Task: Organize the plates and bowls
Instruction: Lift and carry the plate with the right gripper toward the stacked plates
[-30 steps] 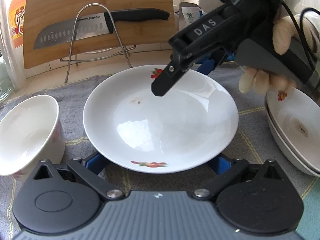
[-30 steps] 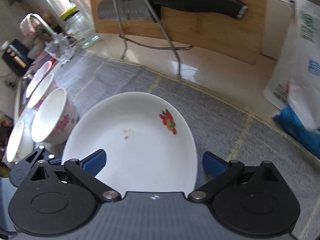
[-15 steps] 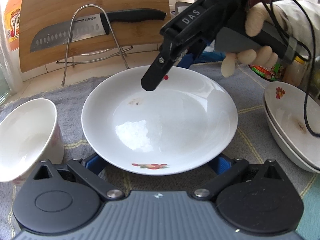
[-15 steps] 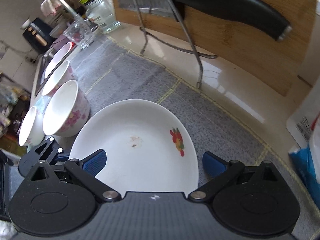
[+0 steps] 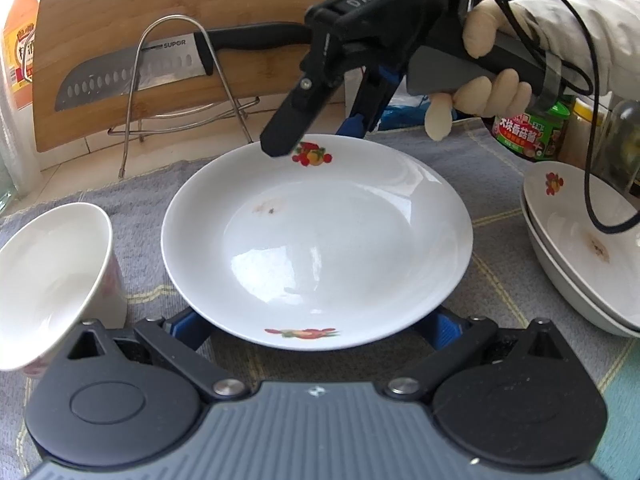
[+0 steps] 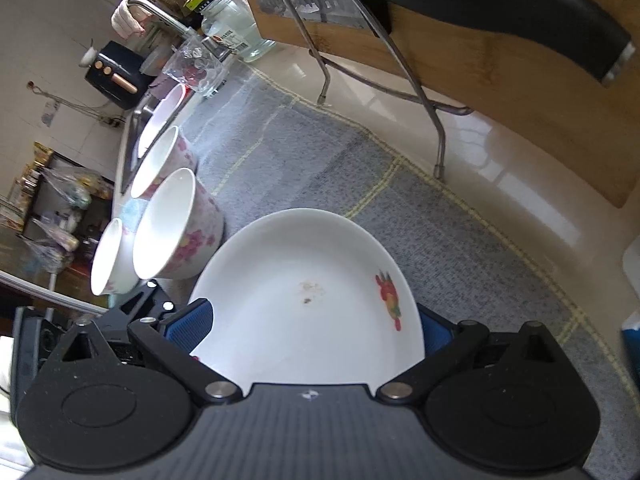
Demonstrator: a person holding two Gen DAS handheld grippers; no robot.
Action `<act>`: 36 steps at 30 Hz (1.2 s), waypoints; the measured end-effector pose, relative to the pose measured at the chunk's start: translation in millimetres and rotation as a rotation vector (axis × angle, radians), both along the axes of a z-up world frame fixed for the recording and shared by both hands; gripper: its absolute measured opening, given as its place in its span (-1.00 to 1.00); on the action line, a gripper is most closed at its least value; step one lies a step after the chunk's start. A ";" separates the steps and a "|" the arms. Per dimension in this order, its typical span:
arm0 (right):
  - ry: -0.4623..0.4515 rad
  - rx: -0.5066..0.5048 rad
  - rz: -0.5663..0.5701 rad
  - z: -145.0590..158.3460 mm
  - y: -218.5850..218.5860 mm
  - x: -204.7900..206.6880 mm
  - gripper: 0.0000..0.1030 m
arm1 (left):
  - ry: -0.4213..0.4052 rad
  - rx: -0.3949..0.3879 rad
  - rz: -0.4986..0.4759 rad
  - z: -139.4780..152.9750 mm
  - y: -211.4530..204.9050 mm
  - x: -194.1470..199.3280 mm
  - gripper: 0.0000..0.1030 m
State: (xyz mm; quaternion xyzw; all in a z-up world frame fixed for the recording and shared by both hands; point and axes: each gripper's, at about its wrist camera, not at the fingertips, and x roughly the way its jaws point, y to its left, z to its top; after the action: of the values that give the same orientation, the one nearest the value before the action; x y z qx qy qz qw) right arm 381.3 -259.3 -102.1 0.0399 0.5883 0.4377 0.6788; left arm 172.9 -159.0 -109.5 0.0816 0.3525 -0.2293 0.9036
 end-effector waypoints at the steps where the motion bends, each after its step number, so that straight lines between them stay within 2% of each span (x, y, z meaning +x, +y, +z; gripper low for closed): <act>1: 0.014 0.009 -0.001 -0.4 -0.6 1.3 1.00 | 0.001 0.000 0.001 0.0 0.1 -0.1 0.99; 6: 0.034 0.016 -0.004 -0.9 -1.7 3.7 1.00 | 0.003 -0.003 -0.002 0.1 0.6 0.0 0.98; 21: 0.002 -0.031 -0.025 3.7 4.3 -9.8 1.00 | 0.051 0.013 -0.031 8.7 -1.3 -1.8 0.95; 27: 0.013 -0.015 -0.052 8.9 2.3 -19.9 1.00 | 0.068 0.022 -0.050 18.5 0.1 -8.9 0.95; 36: -0.019 -0.024 -0.061 29.1 6.3 -48.4 1.00 | 0.064 0.043 -0.083 38.4 2.8 -29.5 0.95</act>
State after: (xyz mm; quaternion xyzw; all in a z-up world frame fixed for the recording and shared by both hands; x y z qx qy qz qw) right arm 332.9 -253.0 -73.0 0.0455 0.5858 0.4100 0.6977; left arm 143.4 -156.1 -71.1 0.1080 0.3823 -0.2616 0.8796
